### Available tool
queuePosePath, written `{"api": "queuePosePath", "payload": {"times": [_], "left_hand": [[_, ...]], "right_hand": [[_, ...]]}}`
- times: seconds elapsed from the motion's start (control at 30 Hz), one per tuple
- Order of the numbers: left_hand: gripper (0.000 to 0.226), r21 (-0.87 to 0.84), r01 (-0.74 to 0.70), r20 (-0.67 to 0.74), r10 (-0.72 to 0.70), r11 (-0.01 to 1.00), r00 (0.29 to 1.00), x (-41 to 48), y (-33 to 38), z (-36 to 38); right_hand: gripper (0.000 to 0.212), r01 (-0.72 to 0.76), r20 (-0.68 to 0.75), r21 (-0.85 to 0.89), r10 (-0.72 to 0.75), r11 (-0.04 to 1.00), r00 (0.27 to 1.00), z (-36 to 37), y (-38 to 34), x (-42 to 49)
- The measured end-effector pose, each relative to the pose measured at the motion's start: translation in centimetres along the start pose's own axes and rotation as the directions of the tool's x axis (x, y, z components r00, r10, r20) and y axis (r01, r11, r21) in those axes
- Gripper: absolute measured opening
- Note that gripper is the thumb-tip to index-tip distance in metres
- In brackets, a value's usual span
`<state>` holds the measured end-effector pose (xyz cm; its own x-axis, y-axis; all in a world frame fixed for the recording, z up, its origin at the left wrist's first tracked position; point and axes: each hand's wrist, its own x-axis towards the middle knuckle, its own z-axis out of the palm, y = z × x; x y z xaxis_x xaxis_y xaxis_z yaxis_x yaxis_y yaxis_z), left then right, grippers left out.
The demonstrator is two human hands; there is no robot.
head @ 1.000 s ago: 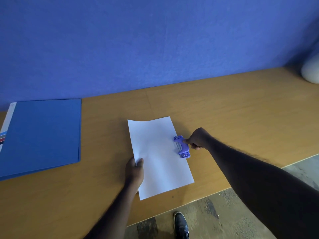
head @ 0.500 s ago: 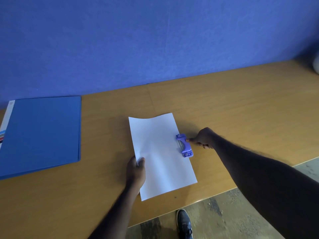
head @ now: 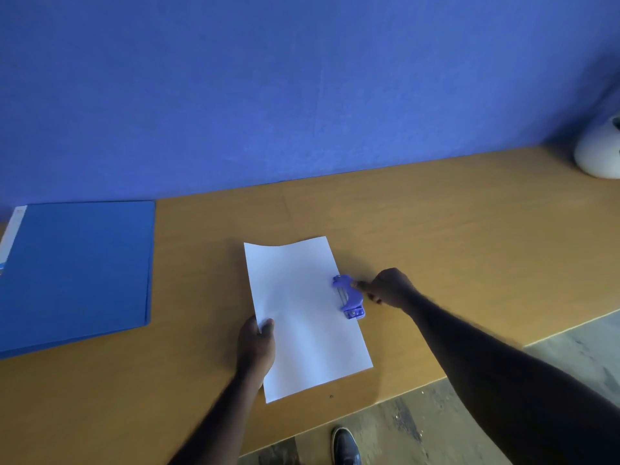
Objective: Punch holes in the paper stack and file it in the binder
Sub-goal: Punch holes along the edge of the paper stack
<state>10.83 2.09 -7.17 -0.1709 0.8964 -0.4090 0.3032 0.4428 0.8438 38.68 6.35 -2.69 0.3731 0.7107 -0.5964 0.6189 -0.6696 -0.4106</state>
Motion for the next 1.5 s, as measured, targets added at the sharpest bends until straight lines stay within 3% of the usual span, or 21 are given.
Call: {"api": "queuePosePath", "payload": {"times": [0.3, 0.43, 0.5, 0.57, 0.63, 0.7, 0.73, 0.8, 0.83, 0.9, 0.97, 1.0, 1.03, 1.1, 1.2, 1.3, 1.37, 1.43, 1.5], "left_hand": [[0.025, -0.059, 0.028, 0.035, -0.026, 0.998, 0.999, -0.3, 0.7, -1.1], [0.027, -0.042, 0.021, 0.024, -0.020, 0.999, 1.000, -0.3, 0.7, -2.7], [0.027, -0.055, 0.027, 0.005, -0.027, 0.998, 1.000, -0.2, 0.7, -3.7], [0.026, -0.065, 0.022, -0.012, -0.023, 0.998, 1.000, 0.0, 0.6, -4.6], [0.027, -0.069, 0.021, -0.015, -0.022, 0.997, 1.000, 0.0, 0.4, -5.5], [0.027, -0.074, 0.040, -0.021, -0.041, 0.996, 0.999, 0.0, 0.5, -6.2], [0.027, -0.082, 0.045, -0.024, -0.047, 0.996, 0.999, -0.1, 0.6, -6.4], [0.026, -0.100, 0.052, -0.022, -0.054, 0.994, 0.998, -0.2, 0.9, -6.6], [0.024, -0.104, 0.055, -0.020, -0.058, 0.993, 0.998, -0.3, 1.2, -6.6], [0.020, -0.102, 0.070, -0.021, -0.072, 0.992, 0.997, -0.3, 1.5, -6.6], [0.017, -0.068, 0.083, -0.034, -0.086, 0.994, 0.996, -0.3, 2.0, -6.6], [0.019, -0.046, 0.089, -0.041, -0.091, 0.995, 0.995, -0.3, 2.1, -6.6], [0.019, -0.029, 0.092, -0.038, -0.093, 0.995, 0.995, -0.3, 2.4, -6.6], [0.016, -0.020, 0.090, -0.009, -0.090, 0.996, 0.996, -0.3, 2.8, -6.8], [0.022, -0.002, 0.098, 0.020, -0.098, 0.995, 0.995, -0.3, 3.3, -7.0], [0.029, -0.087, 0.054, 0.070, -0.048, 0.995, 0.996, -0.9, 4.9, -7.3], [0.049, -0.285, 0.084, 0.166, -0.037, 0.955, 0.986, -1.6, 6.2, -7.6], [0.067, -0.465, 0.155, 0.196, -0.069, 0.871, 0.978, -1.7, 6.6, -7.9], [0.062, -0.475, 0.198, 0.127, -0.156, 0.857, 0.980, -1.4, 6.4, -7.8]], "right_hand": [[0.036, 0.083, -0.071, 0.331, -0.063, 0.940, 0.995, 2.7, 0.5, -1.7], [0.035, 0.099, -0.087, 0.386, -0.071, 0.917, 0.994, 3.4, 0.8, -2.4], [0.034, 0.147, -0.172, 0.372, -0.087, 0.917, 0.981, 3.5, 0.7, -3.1], [0.027, 0.233, -0.352, 0.317, -0.114, 0.919, 0.929, 3.5, 0.4, -4.1], [0.015, 0.357, -0.529, 0.271, -0.171, 0.894, 0.831, 4.1, -0.2, -5.7], [0.010, 0.473, -0.579, 0.175, -0.298, 0.863, 0.759, 5.4, -1.0, -7.2], [0.011, 0.501, -0.528, 0.139, -0.364, 0.854, 0.767, 6.3, -1.5, -7.9], [0.004, 0.510, -0.252, 0.148, -0.466, 0.847, 0.848, 8.1, -2.9, -10.0], [0.017, 0.514, -0.095, 0.135, -0.505, 0.847, 0.858, 9.2, -3.7, -11.4], [0.067, 0.537, 0.140, 0.027, -0.535, 0.843, 0.833, 12.1, -4.7, -14.0], [0.110, 0.613, 0.283, -0.202, -0.554, 0.764, 0.783, 15.2, -5.2, -16.3], [0.119, 0.650, 0.306, -0.297, -0.575, 0.700, 0.759, 16.5, -5.2, -17.1], [0.119, 0.661, 0.267, -0.365, -0.606, 0.655, 0.749, 17.6, -5.0, -17.5], [0.098, 0.643, 0.083, -0.436, -0.683, 0.629, 0.725, 18.3, -4.2, -17.3], [0.062, 0.705, -0.095, -0.353, -0.773, 0.615, 0.627, 17.6, -3.1, -16.4], [0.062, 0.764, -0.198, -0.259, -0.807, 0.591, 0.557, 16.1, -3.0, -15.9], [0.063, 0.785, -0.316, -0.191, -0.794, 0.589, 0.519, 14.9, -3.6, -15.5], [0.054, 0.791, -0.424, 0.009, -0.714, 0.612, 0.558, 13.6, -4.4, -15.8], [0.026, 0.733, -0.534, 0.260, -0.539, 0.628, 0.651, 12.5, -5.1, -16.4]]}}
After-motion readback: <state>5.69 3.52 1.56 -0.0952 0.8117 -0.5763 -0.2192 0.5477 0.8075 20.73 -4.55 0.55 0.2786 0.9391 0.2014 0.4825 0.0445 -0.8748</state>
